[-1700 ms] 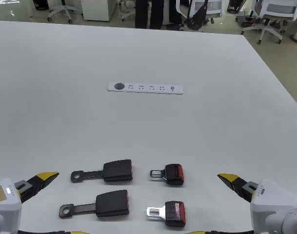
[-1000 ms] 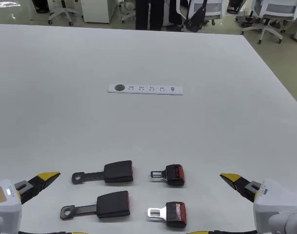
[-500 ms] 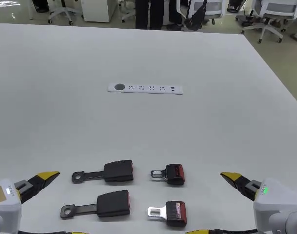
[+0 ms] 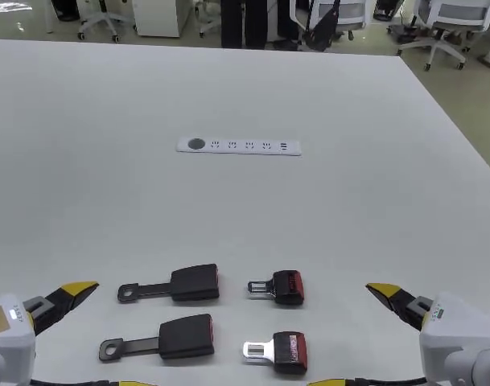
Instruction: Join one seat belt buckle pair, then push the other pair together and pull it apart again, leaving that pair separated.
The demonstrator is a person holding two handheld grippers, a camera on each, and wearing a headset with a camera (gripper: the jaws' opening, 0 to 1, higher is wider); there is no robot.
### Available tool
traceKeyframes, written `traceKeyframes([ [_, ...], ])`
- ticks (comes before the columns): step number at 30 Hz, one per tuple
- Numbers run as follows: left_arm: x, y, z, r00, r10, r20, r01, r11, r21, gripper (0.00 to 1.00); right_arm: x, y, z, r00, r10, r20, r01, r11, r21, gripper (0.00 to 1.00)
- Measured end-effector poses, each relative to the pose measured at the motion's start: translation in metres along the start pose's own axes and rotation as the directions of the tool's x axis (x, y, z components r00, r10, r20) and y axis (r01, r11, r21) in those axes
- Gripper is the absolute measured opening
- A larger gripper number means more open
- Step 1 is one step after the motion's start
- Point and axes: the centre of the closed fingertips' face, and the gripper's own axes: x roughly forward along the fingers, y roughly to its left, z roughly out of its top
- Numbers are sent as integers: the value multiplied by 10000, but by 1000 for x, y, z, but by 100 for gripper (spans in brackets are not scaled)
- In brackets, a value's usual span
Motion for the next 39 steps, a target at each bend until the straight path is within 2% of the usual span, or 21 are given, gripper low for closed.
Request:
traceKeyframes([
  [10, -1, 3, -2, 10000, 31, -40, -30, 10000, 67, 100, 0, -2, 1, 10000, -44, 58, 44, 10000, 14, 99],
  [26, 0, -3, 2, 10000, -9, -90, 10, 9999, 111, 100, 0, -3, 1, 10000, -40, 28, 40, 10000, 12, 99],
  [39, 4, 0, 1, 9991, -249, -345, 265, 9986, 458, 98, 0, -6, -2, 9994, 163, -293, -166, 9998, -120, 94],
])
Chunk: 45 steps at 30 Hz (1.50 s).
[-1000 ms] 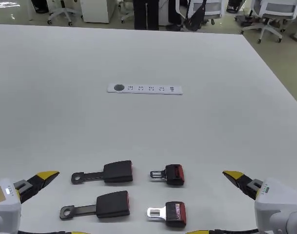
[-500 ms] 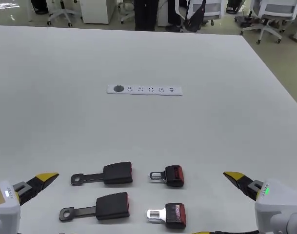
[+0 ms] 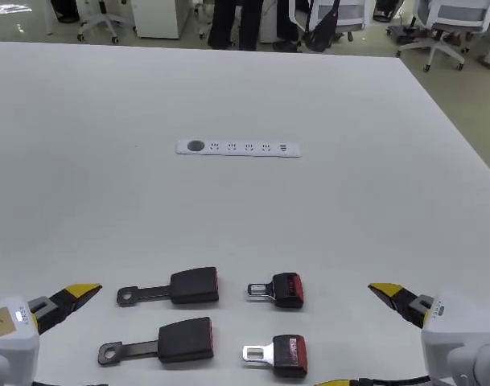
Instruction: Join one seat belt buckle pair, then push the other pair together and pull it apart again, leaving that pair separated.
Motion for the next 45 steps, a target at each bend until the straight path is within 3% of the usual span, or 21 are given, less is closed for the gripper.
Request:
traceKeyframes([
  [5, 3, 1, 2, 9998, -115, -142, 117, 9998, 181, 95, 4, 0, -1, 9998, 125, -136, -128, 9997, -198, 91],
  [21, 21, -1, -8, 9912, -909, -965, 999, 9907, 927, 77, 22, 7, -8, 9922, 1032, -698, -1090, 9904, -851, 79],
  [29, 34, -1, -16, 9786, -1451, -1461, 1645, 9777, 1309, 62, 31, 11, -14, 9841, 1484, -971, -1590, 9808, -1129, 70],
  [35, 45, -4, -19, 9673, -1797, -1788, 2061, 9682, 1420, 59, 39, 19, -17, 9752, 1942, -1062, -2090, 9657, -1538, 64],
  [45, 65, -5, -31, 9372, -2315, -2609, 2813, 9439, 1730, 53, 47, 28, -22, 9565, 2559, -1401, -2813, 9362, -2107, 54],
])
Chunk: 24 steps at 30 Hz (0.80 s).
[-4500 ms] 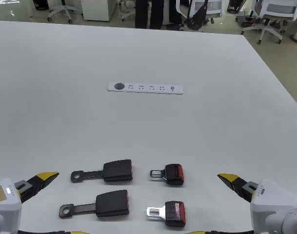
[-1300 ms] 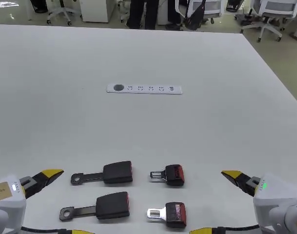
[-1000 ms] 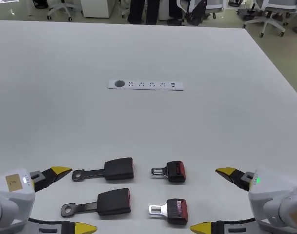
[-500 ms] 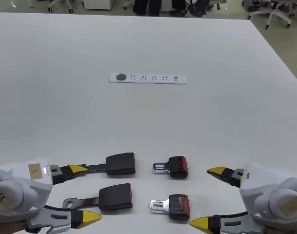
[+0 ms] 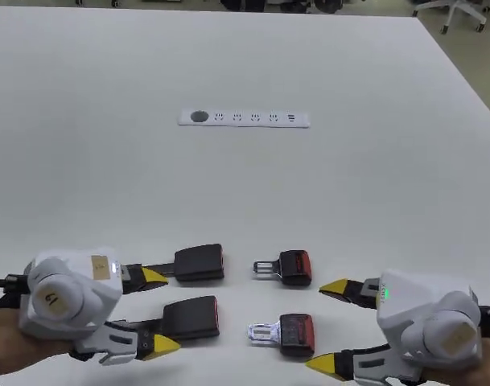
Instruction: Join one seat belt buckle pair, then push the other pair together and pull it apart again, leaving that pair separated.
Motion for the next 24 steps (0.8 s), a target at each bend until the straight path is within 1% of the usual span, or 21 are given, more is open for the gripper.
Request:
traceKeyframes([
  [2, 3, 0, 0, 9999, -98, -105, 99, 9998, 147, 52, 2, 1, -2, 9999, 127, -77, -128, 9998, -135, 52],
  [3, 5, -1, -2, 9995, -238, -216, 243, 9995, 205, 51, 4, 1, -3, 9998, 172, -112, -176, 9992, -359, 49],
  [4, 6, -1, -3, 9991, -298, -297, 305, 9992, 239, 50, 6, 0, -4, 9998, 176, -113, -180, 9990, -421, 47],
  [11, 13, -2, -5, 9955, -642, -696, 679, 9963, 520, 43, 14, 2, -7, 9985, 484, -244, -502, 9958, -765, 42],
  [14, 15, -3, -8, 9933, -776, -853, 831, 9946, 622, 42, 20, 3, -12, 9971, 682, -351, -713, 9929, -950, 40],
  [17, 16, -4, -10, 9904, -914, -1039, 994, 9923, 741, 39, 20, 4, -12, 9955, 819, -472, -866, 9906, -1062, 37],
  [22, 18, -5, -12, 9877, -1051, -1159, 1155, 9895, 868, 37, 24, 8, -13, 9934, 980, -591, -1047, 9867, -1240, 32],
  [24, 18, -6, -12, 9867, -1114, -1185, 1227, 9880, 934, 35, 23, 9, -13, 9933, 971, -622, -1043, 9865, -1265, 32],
])
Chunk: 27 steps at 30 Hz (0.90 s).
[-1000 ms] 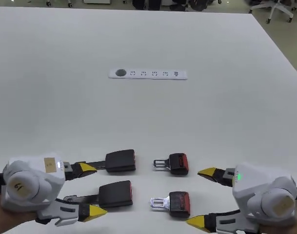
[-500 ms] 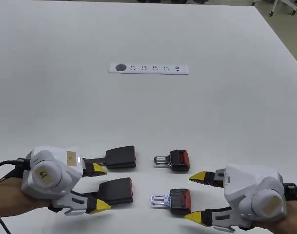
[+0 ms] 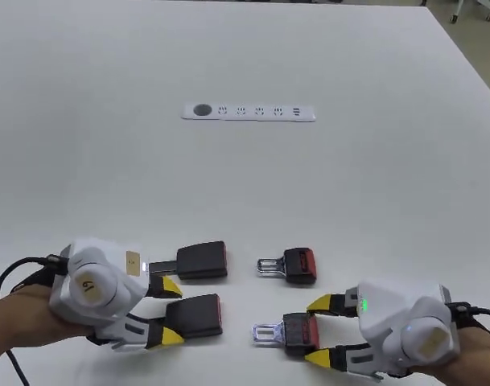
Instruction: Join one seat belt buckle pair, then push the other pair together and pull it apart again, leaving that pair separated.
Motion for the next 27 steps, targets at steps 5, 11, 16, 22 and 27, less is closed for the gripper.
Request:
traceKeyframes([
  [5, 3, -2, -4, 9996, -176, -210, 184, 9992, 360, 32, 1, -1, 0, 10000, -44, 18, 44, 10000, -38, 31],
  [11, 4, -1, -5, 9992, -307, -272, 324, 9973, 655, 32, 0, -1, 0, 10000, -21, 21, 22, 10000, -17, 30],
  [16, 5, -1, -4, 9983, -463, -358, 491, 9956, 797, 32, 1, -1, -1, 10000, 26, 16, -26, 10000, 14, 30],
  [22, 5, -2, -3, 9964, -654, -531, 713, 9904, 1183, 31, 4, -3, -2, 10000, 16, 19, -16, 9999, 167, 30],
  [27, 5, -2, -4, 9952, -760, -624, 836, 9880, 1300, 31, 8, -4, -1, 10000, -38, 66, 36, 9995, 321, 30],
])
